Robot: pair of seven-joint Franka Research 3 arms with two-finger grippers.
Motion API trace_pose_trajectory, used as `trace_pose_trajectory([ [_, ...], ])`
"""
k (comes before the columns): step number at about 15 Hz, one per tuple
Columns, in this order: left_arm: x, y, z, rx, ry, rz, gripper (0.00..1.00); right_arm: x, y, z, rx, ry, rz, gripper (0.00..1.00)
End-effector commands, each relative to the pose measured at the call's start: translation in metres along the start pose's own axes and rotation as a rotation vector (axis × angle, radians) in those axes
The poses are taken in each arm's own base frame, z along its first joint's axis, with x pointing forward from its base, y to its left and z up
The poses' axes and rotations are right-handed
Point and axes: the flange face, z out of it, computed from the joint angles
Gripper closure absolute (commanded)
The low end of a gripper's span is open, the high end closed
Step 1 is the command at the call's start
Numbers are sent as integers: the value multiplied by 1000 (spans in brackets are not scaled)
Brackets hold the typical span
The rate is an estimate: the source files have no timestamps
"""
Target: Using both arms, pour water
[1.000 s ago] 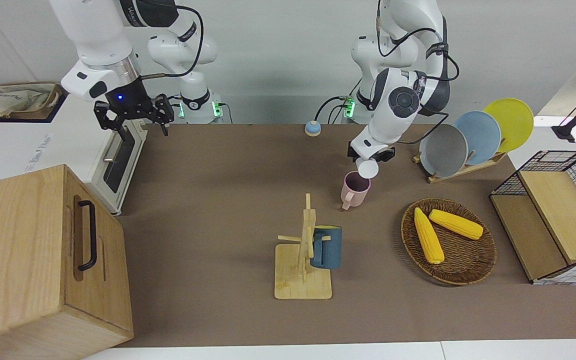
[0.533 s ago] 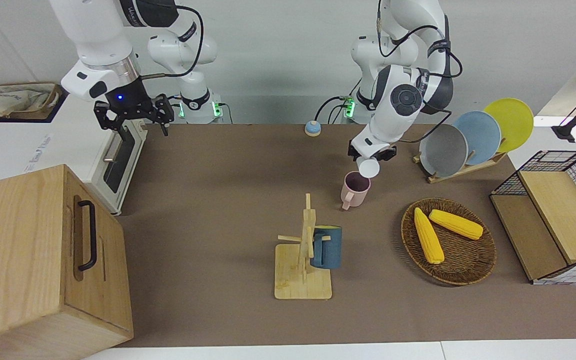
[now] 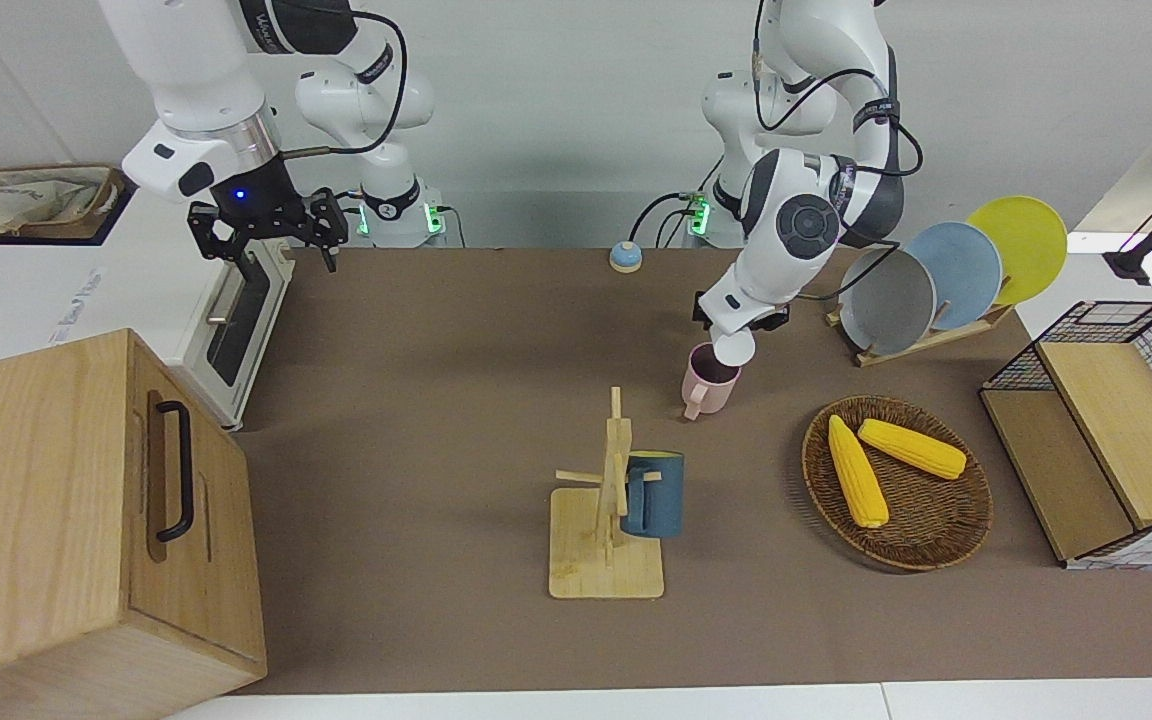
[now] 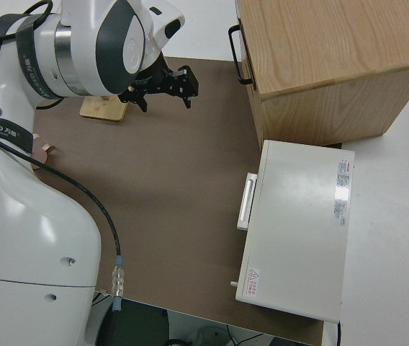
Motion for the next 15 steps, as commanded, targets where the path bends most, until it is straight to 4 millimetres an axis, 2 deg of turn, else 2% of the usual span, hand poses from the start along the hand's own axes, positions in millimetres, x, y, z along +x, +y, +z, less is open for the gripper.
trace_pose_trajectory([
  [1, -3, -1, -17, 23, -20, -13, 996, -3, 1, -4, 12, -1, -18, 11],
  [4, -7, -3, -22, 24, -49, -17, 999, -3, 0, -4, 12, -1, -20, 11],
  [15, -6, -4, -18, 22, -67, -21, 999, -3, 0, -4, 12, -1, -20, 11],
])
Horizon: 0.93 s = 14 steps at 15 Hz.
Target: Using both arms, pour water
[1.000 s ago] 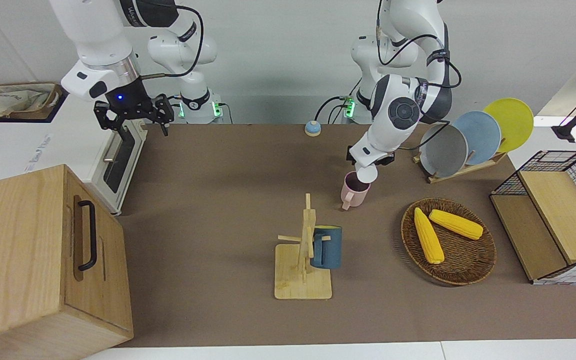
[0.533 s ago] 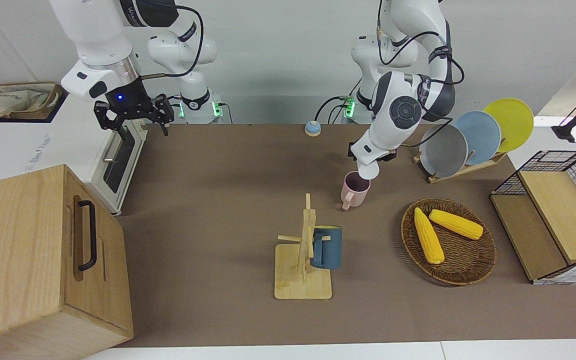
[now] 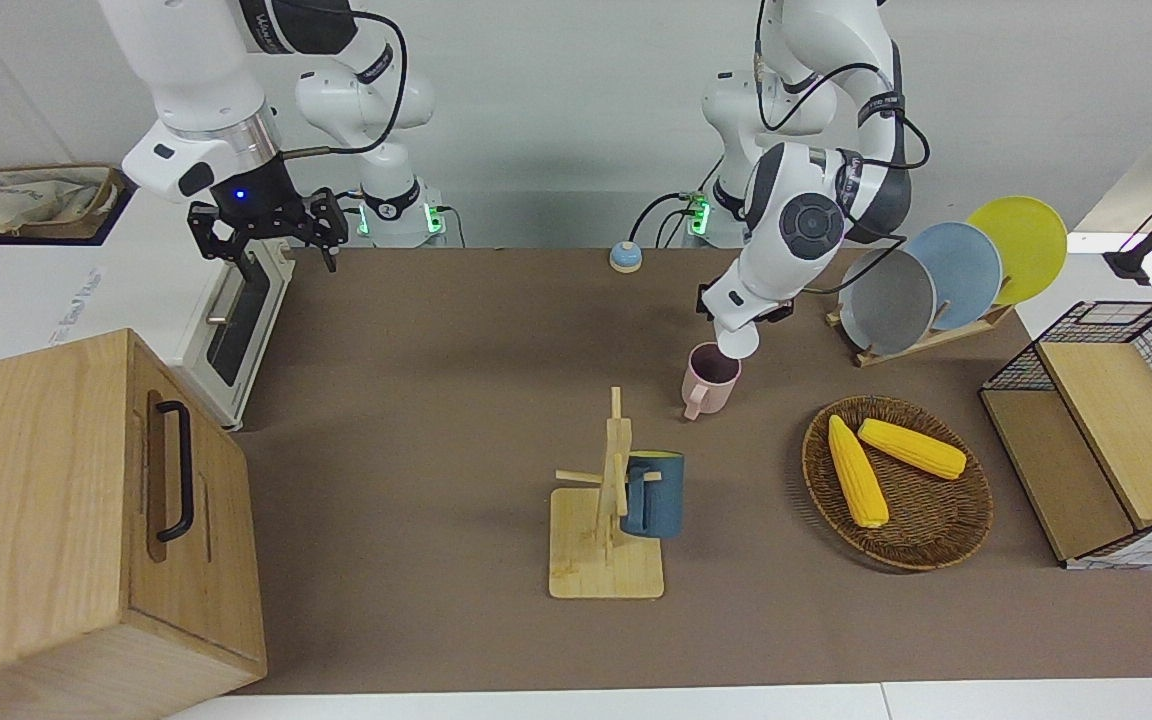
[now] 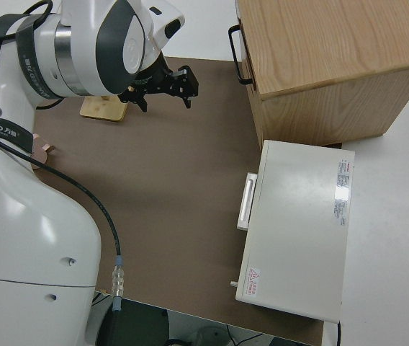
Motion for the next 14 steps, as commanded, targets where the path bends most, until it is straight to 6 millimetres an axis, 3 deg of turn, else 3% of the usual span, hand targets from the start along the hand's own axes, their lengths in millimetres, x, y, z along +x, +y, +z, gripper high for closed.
trace_pose_trajectory([
  [1, -3, -2, -10, 14, -19, -12, 999, -3, 0, -4, 12, -1, -20, 11],
  [4, 7, -3, 7, 17, -56, -12, 999, -3, 0, -4, 12, -1, -20, 11],
  [9, 4, -2, -12, 16, -77, -13, 999, -3, 0, -4, 12, -1, -20, 11],
  [14, 10, -2, -3, 15, -102, -13, 999, -3, 0, -4, 12, -1, -20, 11],
])
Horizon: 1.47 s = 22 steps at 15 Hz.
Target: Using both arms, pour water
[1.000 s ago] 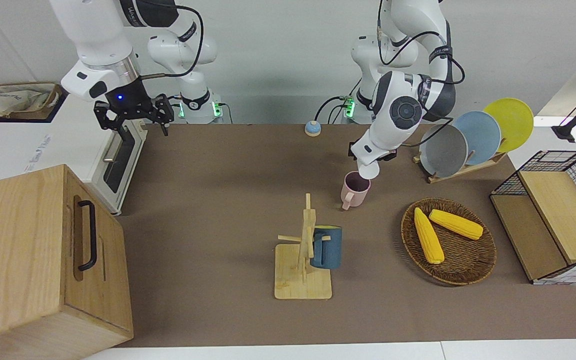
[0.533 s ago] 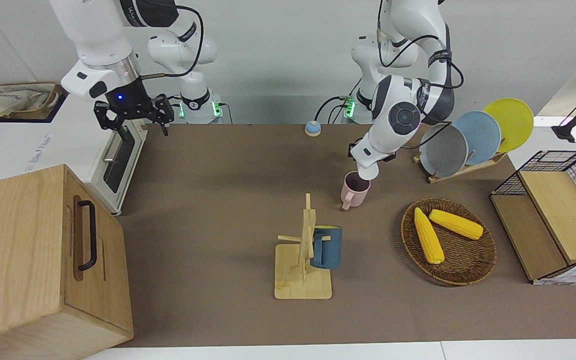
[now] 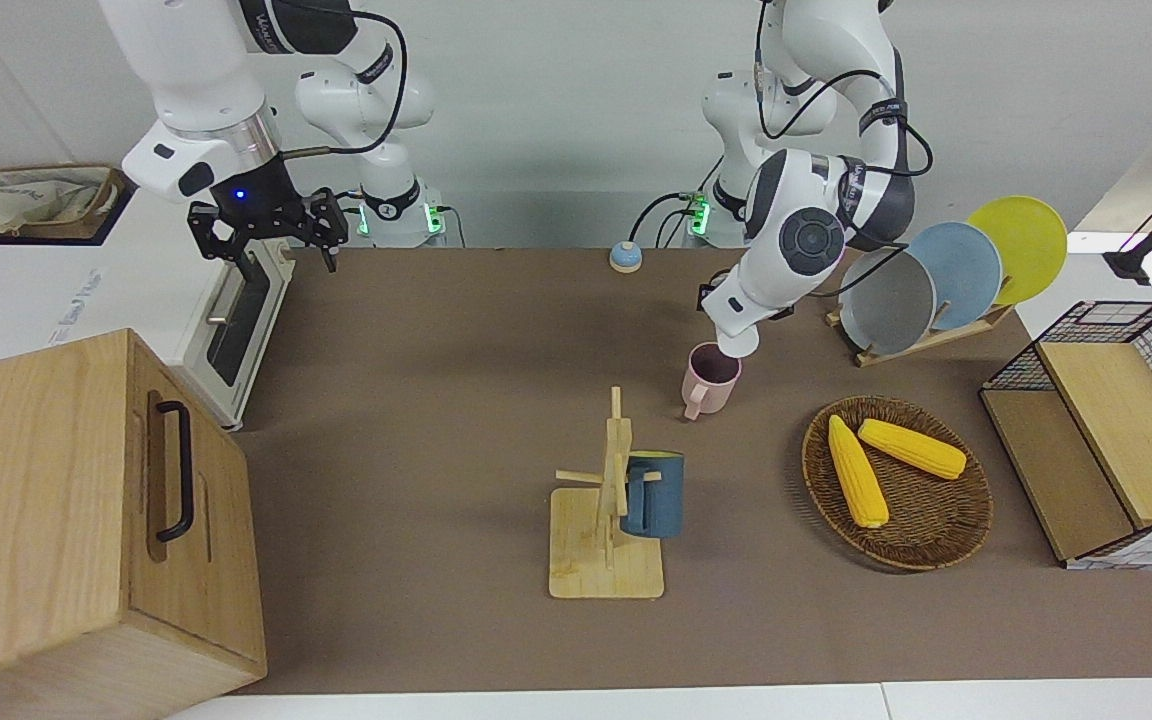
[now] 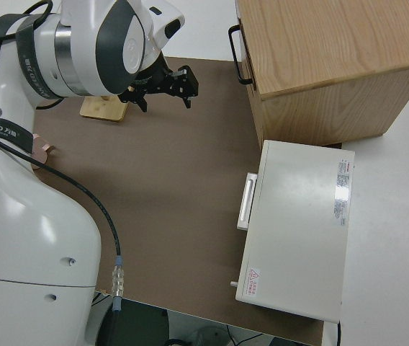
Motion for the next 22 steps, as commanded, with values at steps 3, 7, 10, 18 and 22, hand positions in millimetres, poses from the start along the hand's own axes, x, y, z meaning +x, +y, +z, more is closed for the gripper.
trace_pose_trajectory([
  [3, 9, -2, 2, 14, -42, -14, 999, -3, 0, -4, 12, -1, -20, 11],
  [7, 9, -2, 2, 15, -42, -55, 999, -3, 0, -4, 12, -1, -20, 11],
  [10, 9, -2, 2, 17, -42, -57, 999, -3, 0, -4, 12, -1, -20, 11],
  [18, 3, 16, -2, 25, -60, -34, 994, -3, 1, -4, 12, -1, -18, 11],
  [22, 1, 15, 0, 33, -82, -31, 994, -3, 0, -4, 12, -1, -20, 11],
])
